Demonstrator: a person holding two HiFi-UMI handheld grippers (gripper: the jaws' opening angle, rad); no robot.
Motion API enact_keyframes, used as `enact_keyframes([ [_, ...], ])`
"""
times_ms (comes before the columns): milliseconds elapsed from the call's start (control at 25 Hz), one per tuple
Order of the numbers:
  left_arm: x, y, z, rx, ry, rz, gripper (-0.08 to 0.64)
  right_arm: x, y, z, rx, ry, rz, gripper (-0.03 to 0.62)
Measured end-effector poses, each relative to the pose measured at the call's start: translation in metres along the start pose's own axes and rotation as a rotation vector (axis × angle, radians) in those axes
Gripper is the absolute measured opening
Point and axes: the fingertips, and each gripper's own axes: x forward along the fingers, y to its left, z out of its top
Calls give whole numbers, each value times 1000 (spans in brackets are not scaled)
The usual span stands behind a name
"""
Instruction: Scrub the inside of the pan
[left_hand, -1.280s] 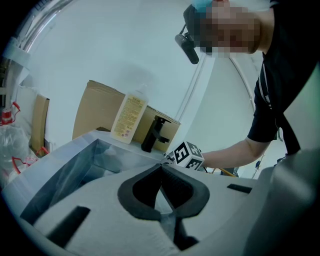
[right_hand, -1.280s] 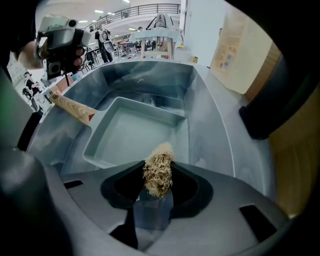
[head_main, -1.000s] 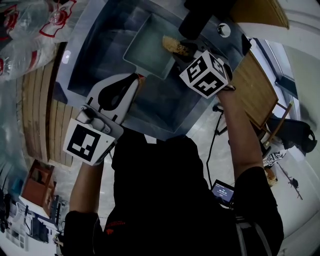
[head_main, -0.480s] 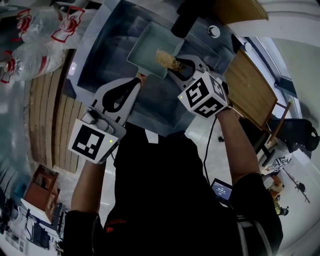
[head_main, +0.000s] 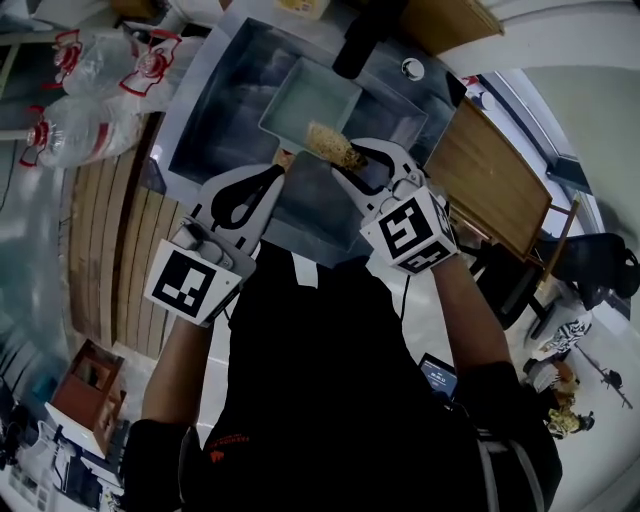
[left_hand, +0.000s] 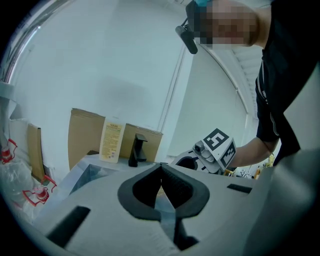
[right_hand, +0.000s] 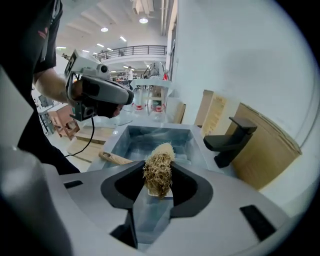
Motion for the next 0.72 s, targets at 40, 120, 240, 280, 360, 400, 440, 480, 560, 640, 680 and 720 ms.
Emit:
enact_keyframes([
  [40,-1,-2,2,7,1,-1,18,-4,1,4,6,-19,-8,144],
  [120,-4,-6,5,19,2,-2,17,-13,5,9,14,-47,-20,144],
  [240,-8,-12,8,27,3,-4,18,-22,11,14,15,-69,-35,144],
  [280,-10,-14,8,29,4,-5,17,-25,12,15,17,-75,-40,145],
  [360,-12,-17,10,34,5,-6,18,-31,15,17,26,-87,-49,146],
  [400,-14,-18,11,37,4,-6,18,-34,16,18,31,-94,-54,145],
  [440,-15,-19,12,40,4,-7,17,-37,17,19,38,-101,-59,145],
  [480,-17,-21,13,44,3,-7,17,-39,19,20,49,-107,-63,146],
  [560,-19,-24,14,51,2,-9,17,-44,21,21,77,-119,-68,146],
  [640,-20,-26,16,55,0,-11,18,-49,22,24,99,-134,-74,146],
  [680,-20,-28,16,57,0,-12,17,-52,22,25,106,-140,-78,146],
  [720,-20,-29,17,58,0,-13,17,-54,22,26,110,-146,-83,146],
])
